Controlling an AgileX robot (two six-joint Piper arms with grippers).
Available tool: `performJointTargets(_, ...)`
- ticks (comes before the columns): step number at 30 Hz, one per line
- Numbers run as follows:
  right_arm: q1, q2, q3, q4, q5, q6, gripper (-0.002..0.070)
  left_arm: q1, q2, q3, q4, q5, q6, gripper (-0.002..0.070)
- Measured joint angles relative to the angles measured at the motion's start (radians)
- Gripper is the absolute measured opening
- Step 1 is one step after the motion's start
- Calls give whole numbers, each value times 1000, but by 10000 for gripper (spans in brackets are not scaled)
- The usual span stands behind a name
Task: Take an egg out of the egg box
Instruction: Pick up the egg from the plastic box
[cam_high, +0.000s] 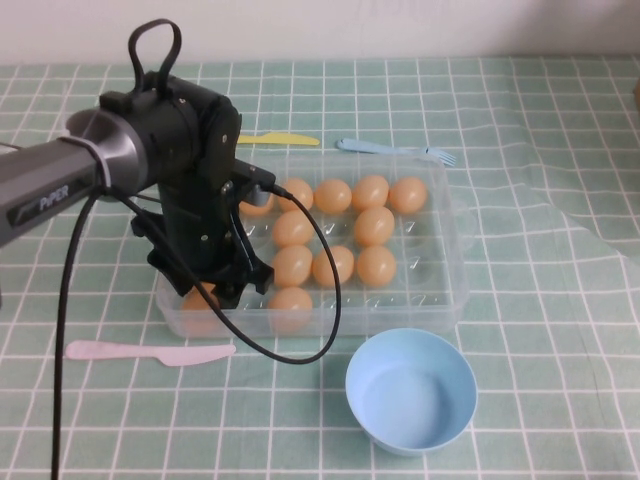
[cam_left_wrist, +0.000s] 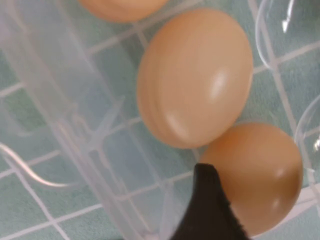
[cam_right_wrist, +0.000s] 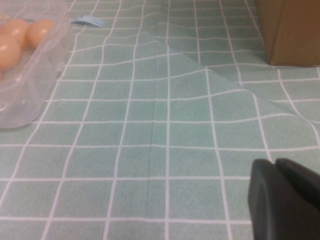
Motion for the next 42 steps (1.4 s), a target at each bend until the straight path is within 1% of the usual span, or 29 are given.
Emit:
performJointTargets(16, 0, 0, 0, 0, 0, 0, -17, 0, 19, -2, 5, 13, 0, 416)
performJointTargets(22, 0, 0, 0, 0, 0, 0, -17, 0, 19, -2, 7, 13, 0, 393)
performJointTargets(40, 0, 0, 0, 0, 0, 0, -17, 0, 37, -6, 8, 7, 0, 391)
performJointTargets(42, 0, 0, 0, 0, 0, 0, -17, 0, 37, -10, 8, 6, 0, 379)
